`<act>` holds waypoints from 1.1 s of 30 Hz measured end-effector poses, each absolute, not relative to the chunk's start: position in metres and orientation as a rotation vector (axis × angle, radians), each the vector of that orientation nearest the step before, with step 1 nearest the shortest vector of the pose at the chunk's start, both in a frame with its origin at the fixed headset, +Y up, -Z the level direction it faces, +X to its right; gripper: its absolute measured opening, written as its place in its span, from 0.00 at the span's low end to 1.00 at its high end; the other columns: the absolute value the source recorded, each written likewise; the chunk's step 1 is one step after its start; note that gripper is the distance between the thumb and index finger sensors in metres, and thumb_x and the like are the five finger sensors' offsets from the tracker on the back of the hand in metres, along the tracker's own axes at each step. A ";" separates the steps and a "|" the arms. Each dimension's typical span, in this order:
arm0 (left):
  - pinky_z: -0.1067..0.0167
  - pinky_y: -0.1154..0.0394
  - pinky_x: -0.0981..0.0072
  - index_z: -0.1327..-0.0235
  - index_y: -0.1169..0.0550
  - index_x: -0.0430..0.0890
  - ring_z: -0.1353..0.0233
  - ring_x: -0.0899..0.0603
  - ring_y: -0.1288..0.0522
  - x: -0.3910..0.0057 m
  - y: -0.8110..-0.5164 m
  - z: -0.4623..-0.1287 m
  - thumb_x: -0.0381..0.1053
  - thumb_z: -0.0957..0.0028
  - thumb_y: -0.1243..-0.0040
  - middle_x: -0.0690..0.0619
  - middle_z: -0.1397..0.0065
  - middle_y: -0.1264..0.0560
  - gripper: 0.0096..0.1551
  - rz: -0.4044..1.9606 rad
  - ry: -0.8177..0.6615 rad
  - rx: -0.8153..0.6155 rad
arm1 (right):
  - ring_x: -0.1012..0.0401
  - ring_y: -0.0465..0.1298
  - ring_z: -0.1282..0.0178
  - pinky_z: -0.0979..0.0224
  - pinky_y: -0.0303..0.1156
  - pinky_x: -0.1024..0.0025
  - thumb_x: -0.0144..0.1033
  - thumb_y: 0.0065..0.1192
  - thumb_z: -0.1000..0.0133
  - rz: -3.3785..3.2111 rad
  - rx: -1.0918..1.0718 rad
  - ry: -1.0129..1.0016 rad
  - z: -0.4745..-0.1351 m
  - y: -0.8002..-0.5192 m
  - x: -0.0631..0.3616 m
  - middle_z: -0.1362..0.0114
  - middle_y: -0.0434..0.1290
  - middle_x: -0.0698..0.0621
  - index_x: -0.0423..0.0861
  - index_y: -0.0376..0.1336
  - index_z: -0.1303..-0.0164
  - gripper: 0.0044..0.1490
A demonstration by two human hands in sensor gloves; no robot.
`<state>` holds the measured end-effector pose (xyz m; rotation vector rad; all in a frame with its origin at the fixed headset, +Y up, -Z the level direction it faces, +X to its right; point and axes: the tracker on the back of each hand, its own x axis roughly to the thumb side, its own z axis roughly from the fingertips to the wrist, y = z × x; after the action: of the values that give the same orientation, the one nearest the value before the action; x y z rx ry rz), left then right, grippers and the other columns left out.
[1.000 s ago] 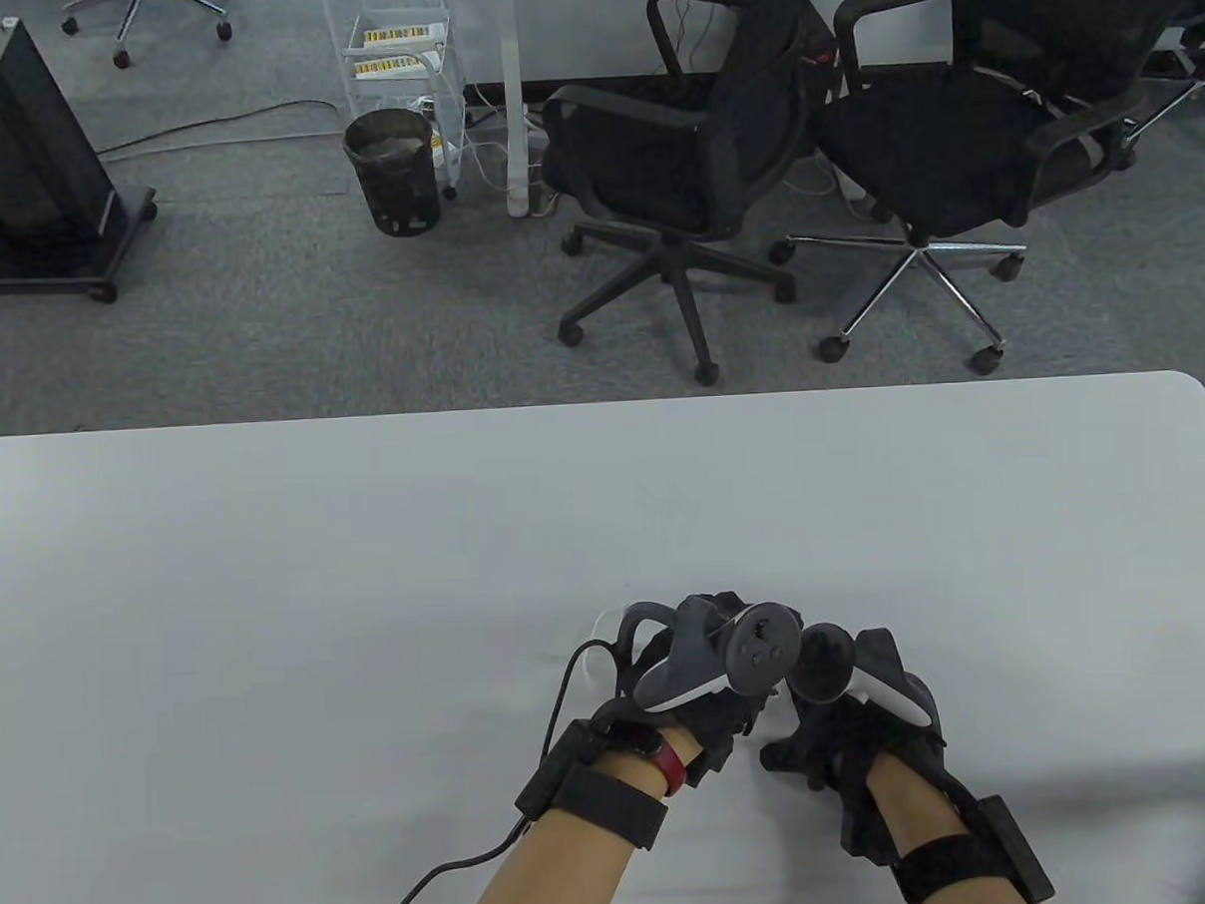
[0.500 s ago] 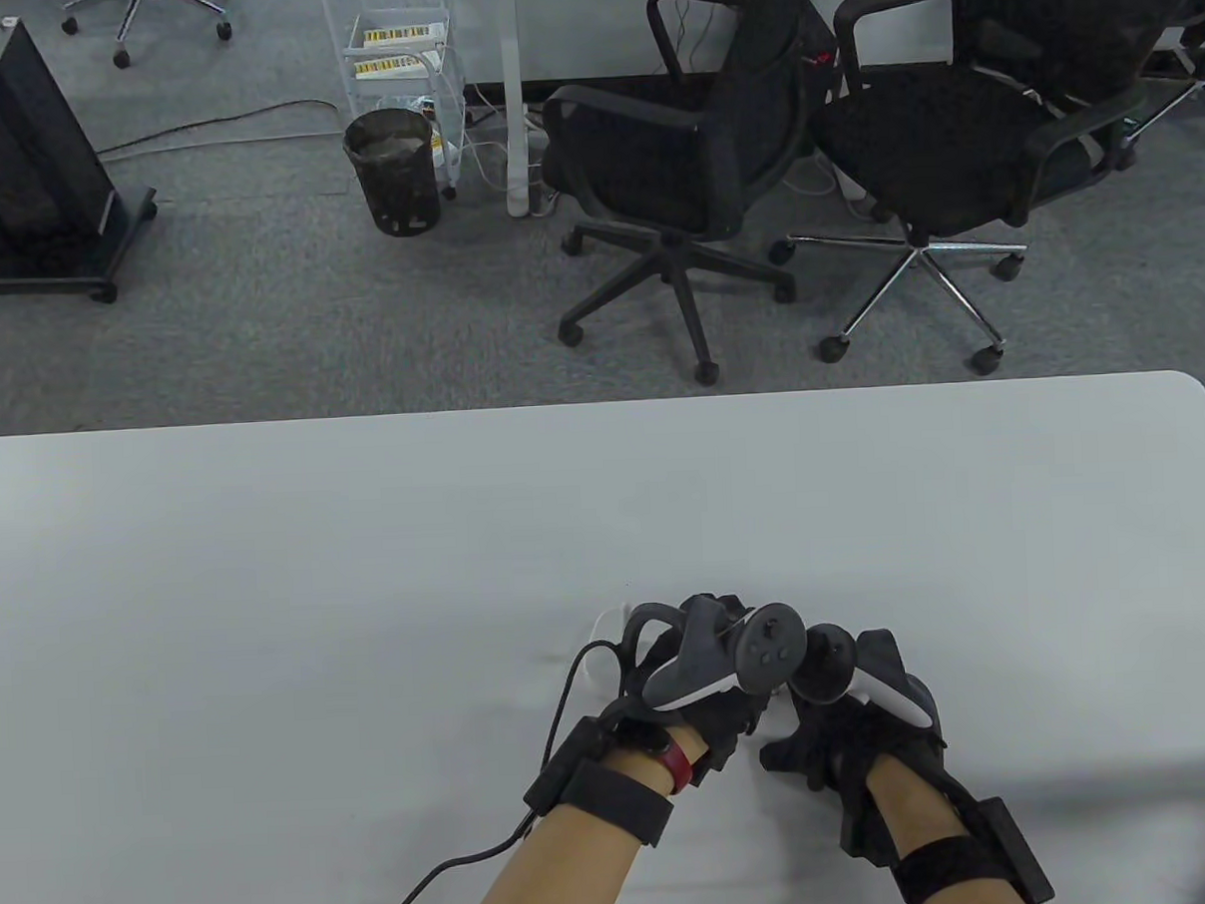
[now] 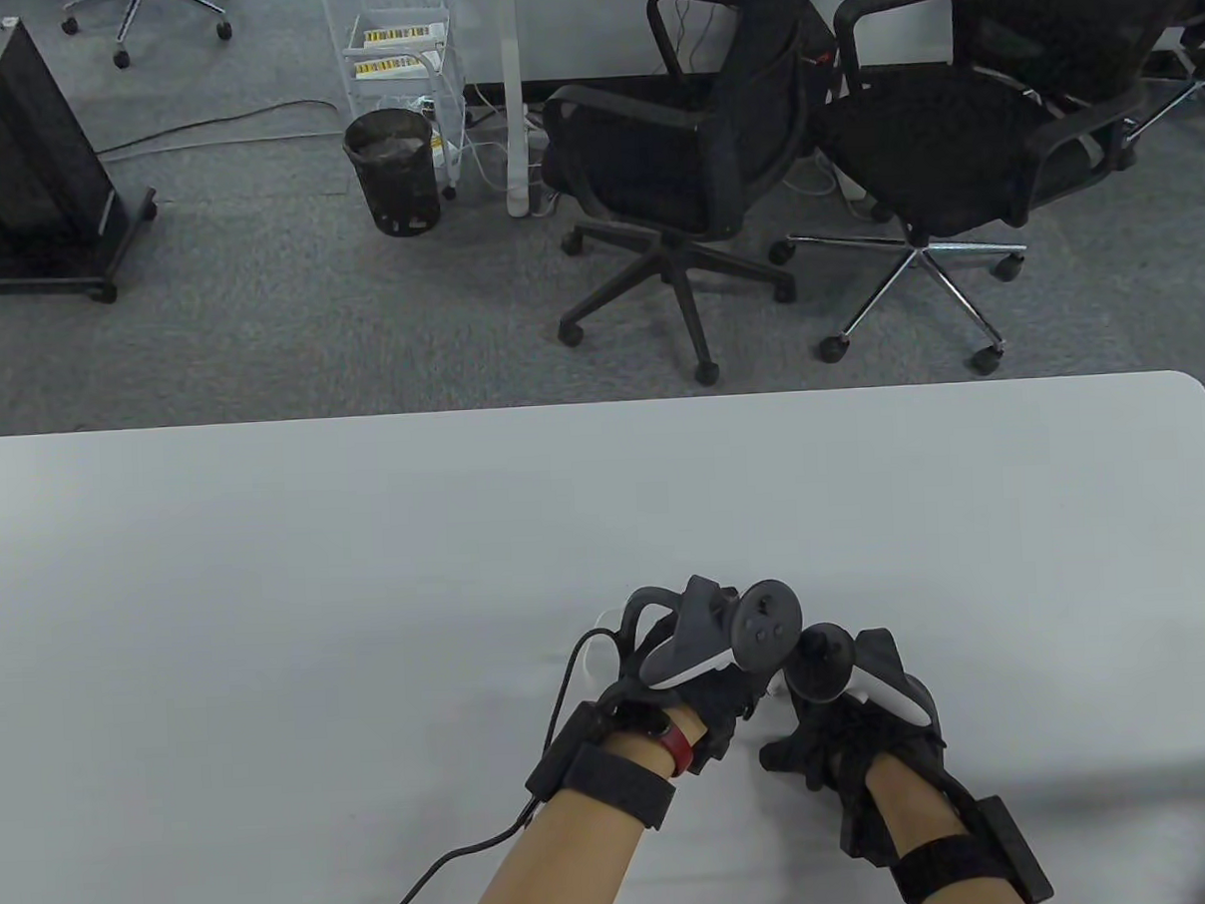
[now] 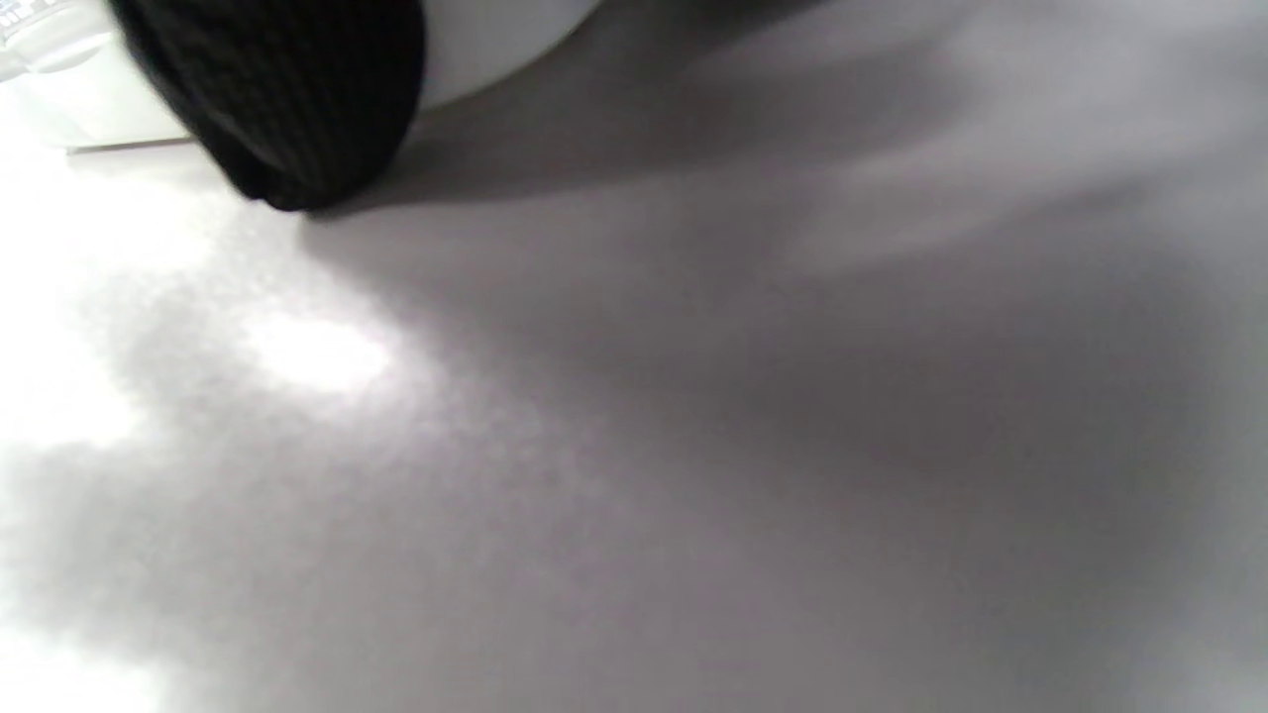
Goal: Fit Hanoi Tower parts together into a complete Hanoi Tower
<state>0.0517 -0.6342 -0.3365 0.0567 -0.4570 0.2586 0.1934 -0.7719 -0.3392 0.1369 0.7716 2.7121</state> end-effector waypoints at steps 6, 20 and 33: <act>0.35 0.28 0.43 0.53 0.14 0.52 0.42 0.40 0.17 0.054 -0.639 -0.341 0.58 0.59 0.33 0.53 0.51 0.10 0.23 0.291 -0.450 -0.004 | 0.45 0.28 0.22 0.25 0.29 0.41 0.49 0.71 0.56 2.679 0.125 0.763 -0.339 -0.772 0.195 0.22 0.26 0.46 0.51 0.15 0.34 0.76; 0.29 0.43 0.34 0.31 0.26 0.51 0.24 0.32 0.33 0.045 -0.657 -0.338 0.62 0.55 0.42 0.45 0.26 0.26 0.37 0.362 -0.469 -0.095 | 0.45 0.28 0.22 0.25 0.30 0.42 0.51 0.70 0.57 2.712 0.116 0.789 -0.340 -0.773 0.194 0.22 0.25 0.47 0.52 0.14 0.35 0.76; 0.27 0.50 0.31 0.21 0.37 0.51 0.18 0.29 0.45 -0.041 -0.621 -0.293 0.67 0.56 0.41 0.43 0.17 0.40 0.48 0.046 -0.373 0.040 | 0.40 0.31 0.21 0.23 0.34 0.40 0.54 0.69 0.59 2.777 0.155 0.647 -0.334 -0.773 0.196 0.20 0.27 0.42 0.50 0.16 0.34 0.76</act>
<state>-0.0412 -0.6211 -0.2931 0.0398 -0.3734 0.0461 0.1955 -0.7734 -0.3336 0.1553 0.6469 2.7768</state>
